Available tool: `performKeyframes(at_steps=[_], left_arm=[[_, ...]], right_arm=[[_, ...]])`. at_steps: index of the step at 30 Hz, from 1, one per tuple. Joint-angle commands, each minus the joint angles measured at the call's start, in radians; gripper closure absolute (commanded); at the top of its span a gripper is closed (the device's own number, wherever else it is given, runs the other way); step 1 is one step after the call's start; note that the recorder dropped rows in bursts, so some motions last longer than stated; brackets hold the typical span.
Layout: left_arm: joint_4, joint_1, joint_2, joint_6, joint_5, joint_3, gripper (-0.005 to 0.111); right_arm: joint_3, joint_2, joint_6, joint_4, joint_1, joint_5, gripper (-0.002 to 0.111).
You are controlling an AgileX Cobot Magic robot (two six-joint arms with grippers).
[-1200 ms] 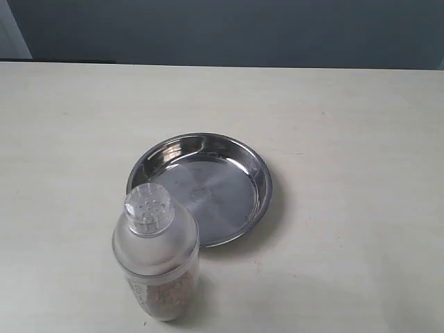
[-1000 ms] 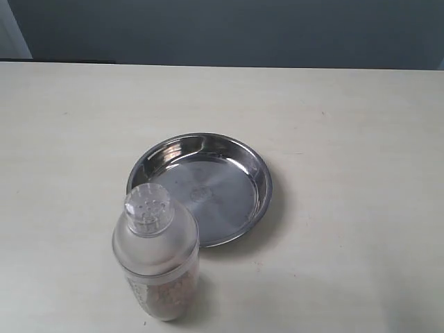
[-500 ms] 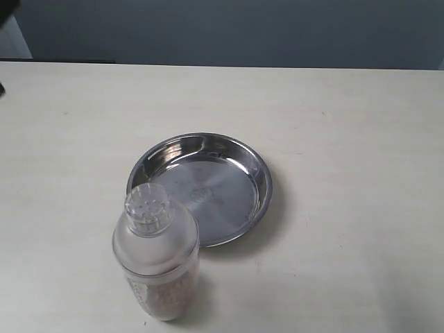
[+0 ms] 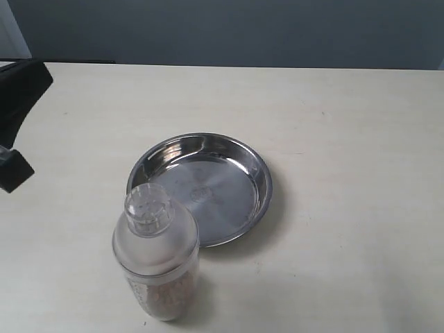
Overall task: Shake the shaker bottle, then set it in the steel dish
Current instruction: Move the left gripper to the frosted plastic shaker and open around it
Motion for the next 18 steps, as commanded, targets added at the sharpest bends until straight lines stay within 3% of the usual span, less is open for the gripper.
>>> performKeyframes(at_steps=[1,3,5,10,14,18], left_arm=[[0.221,-0.004,0.001,-0.125,-0.102,0.005,0.066],[0.221,-0.004,0.001,-0.125,-0.114,0.005,0.029],[0.221,-0.002,0.011,-0.133,-0.147,0.005,0.002],[0.315,-0.002,0.083,-0.235,-0.353,0.005,0.001],[0.429,-0.002,0.176,-0.335,-0.362,0.005,0.001],[0.488,-0.002,0.282,-0.353,-0.561,0.005,0.001]], right_arm=[[0.001,-0.005,-0.003,-0.001,-0.003,-0.011,0.109],[0.001,-0.005,-0.003,-0.001,-0.003,-0.011,0.109],[0.001,-0.005,-0.003,-0.001,-0.003,-0.011,0.109],[0.001,-0.005,-0.003,-0.001,-0.003,-0.011,0.109],[0.001,-0.005,-0.003,-0.001,-0.003,-0.011,0.109],[0.001,-0.005,-0.003,-0.001,-0.003,-0.011,0.109]])
